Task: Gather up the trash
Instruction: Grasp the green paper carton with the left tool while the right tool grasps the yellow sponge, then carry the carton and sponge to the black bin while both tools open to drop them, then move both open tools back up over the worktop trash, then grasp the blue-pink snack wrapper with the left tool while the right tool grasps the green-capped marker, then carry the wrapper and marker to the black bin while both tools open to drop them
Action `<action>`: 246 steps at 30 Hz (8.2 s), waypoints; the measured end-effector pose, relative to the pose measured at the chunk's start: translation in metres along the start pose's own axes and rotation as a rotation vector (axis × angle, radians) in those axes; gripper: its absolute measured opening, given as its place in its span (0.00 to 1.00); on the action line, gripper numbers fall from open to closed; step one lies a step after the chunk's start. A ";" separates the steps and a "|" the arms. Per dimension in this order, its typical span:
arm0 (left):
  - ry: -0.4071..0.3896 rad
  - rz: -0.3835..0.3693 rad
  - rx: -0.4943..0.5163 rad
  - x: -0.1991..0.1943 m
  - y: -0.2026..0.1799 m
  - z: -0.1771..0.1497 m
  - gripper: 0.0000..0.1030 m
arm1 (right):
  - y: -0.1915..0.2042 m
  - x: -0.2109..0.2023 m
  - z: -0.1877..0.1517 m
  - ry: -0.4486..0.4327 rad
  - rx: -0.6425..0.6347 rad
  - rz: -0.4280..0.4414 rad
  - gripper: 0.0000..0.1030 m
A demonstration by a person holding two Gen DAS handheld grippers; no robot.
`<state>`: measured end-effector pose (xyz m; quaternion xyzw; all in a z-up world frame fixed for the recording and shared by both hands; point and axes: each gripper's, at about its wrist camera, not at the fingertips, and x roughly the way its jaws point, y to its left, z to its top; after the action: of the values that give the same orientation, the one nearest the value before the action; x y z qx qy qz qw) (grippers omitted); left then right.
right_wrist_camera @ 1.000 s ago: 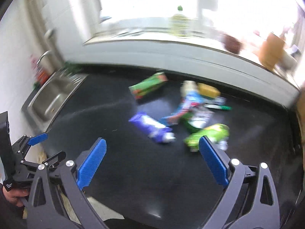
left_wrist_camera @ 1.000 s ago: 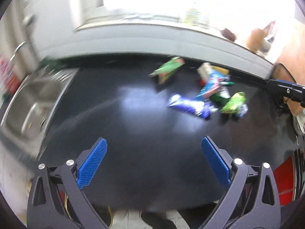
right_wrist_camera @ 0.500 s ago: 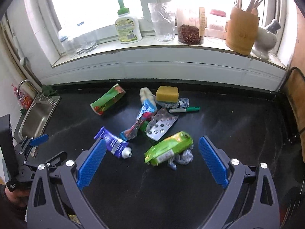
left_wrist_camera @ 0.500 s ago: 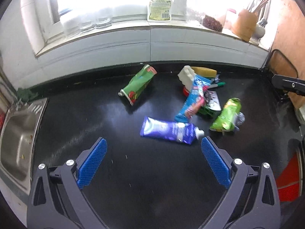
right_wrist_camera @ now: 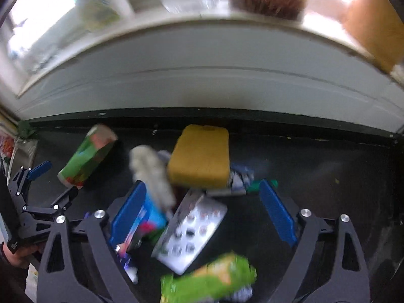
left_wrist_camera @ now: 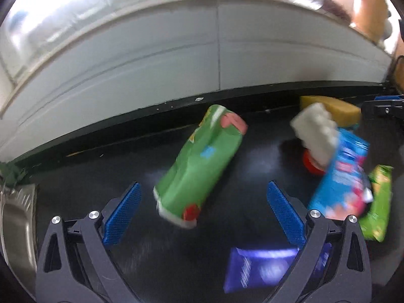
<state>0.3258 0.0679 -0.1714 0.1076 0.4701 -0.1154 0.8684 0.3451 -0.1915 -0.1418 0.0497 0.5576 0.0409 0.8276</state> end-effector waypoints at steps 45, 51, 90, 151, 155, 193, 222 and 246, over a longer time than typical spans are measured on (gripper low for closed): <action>0.057 0.033 -0.127 -0.188 -0.046 -0.154 0.49 | 0.061 -0.176 -0.194 -0.110 -0.069 0.035 0.56; 0.037 0.047 -0.139 -0.200 -0.038 -0.159 0.49 | 0.072 -0.183 -0.195 -0.128 -0.087 0.039 0.56; 0.202 0.370 -0.951 -0.291 0.172 -0.568 0.50 | 0.532 -0.059 -0.419 0.318 -0.947 0.512 0.56; -0.107 -0.109 0.023 -0.170 -0.106 -0.097 0.93 | -0.032 -0.166 -0.160 -0.200 0.021 0.050 0.90; -0.092 -0.119 0.041 -0.147 -0.115 -0.081 0.93 | -0.042 -0.151 -0.150 -0.173 0.010 0.059 0.90; 0.046 -0.174 0.088 -0.021 -0.114 -0.022 0.11 | -0.060 0.001 -0.072 0.000 -0.500 0.123 0.13; -0.049 -0.014 -0.090 -0.212 -0.067 -0.141 0.11 | 0.089 -0.182 -0.205 -0.168 -0.372 0.160 0.13; 0.086 0.423 -0.676 -0.325 0.113 -0.401 0.12 | 0.422 -0.154 -0.325 0.066 -0.903 0.585 0.13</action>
<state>-0.1304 0.3257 -0.1039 -0.0850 0.4848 0.2318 0.8390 -0.0191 0.2197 -0.0672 -0.1589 0.4732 0.5070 0.7026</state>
